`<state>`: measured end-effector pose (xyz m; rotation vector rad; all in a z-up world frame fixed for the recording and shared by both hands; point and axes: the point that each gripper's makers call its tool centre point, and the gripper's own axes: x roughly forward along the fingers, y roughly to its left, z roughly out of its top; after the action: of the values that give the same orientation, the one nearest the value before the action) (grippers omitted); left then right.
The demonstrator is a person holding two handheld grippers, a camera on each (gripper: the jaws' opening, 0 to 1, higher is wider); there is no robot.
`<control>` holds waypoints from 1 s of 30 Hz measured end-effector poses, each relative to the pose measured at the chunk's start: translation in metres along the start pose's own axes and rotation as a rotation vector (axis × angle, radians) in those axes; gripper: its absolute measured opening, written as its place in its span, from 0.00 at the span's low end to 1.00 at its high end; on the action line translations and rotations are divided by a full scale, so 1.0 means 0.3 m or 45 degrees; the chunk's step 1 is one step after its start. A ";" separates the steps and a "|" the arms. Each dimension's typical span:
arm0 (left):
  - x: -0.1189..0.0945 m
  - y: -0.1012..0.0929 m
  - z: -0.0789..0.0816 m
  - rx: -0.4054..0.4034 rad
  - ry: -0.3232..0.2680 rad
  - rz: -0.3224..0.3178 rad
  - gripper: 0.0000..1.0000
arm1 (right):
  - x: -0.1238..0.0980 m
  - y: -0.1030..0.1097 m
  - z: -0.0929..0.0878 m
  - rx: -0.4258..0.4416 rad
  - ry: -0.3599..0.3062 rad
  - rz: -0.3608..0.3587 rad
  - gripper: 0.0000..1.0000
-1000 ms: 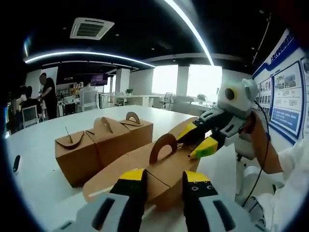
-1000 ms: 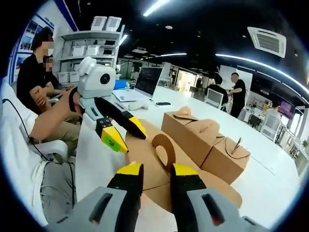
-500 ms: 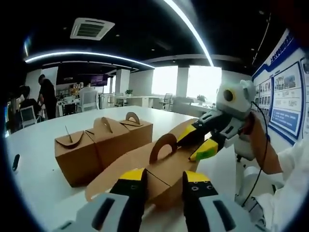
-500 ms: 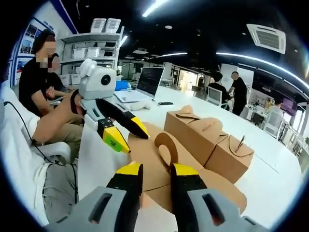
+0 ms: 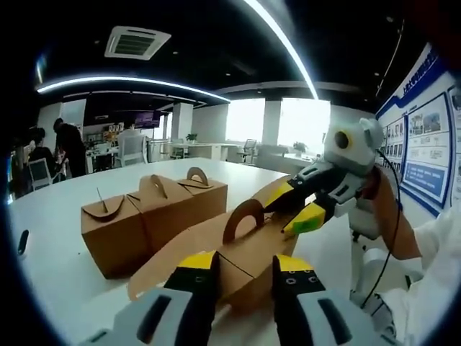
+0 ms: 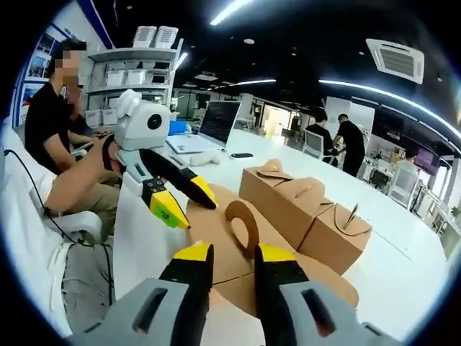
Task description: Pick up one paper box from the group, open the paper box, and remove the item inside
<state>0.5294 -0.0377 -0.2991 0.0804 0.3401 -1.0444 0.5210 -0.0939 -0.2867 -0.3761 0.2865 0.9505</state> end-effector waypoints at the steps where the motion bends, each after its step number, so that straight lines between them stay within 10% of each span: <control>1: 0.000 0.000 0.000 0.000 0.000 0.000 0.32 | 0.002 0.005 -0.001 -0.003 0.003 0.009 0.24; 30: 0.002 -0.003 -0.001 -0.003 -0.007 -0.002 0.32 | -0.002 0.013 -0.001 -0.039 0.010 -0.021 0.25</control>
<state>0.5287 -0.0386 -0.2996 0.0753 0.3366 -1.0454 0.5174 -0.0923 -0.2874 -0.4098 0.2756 0.9381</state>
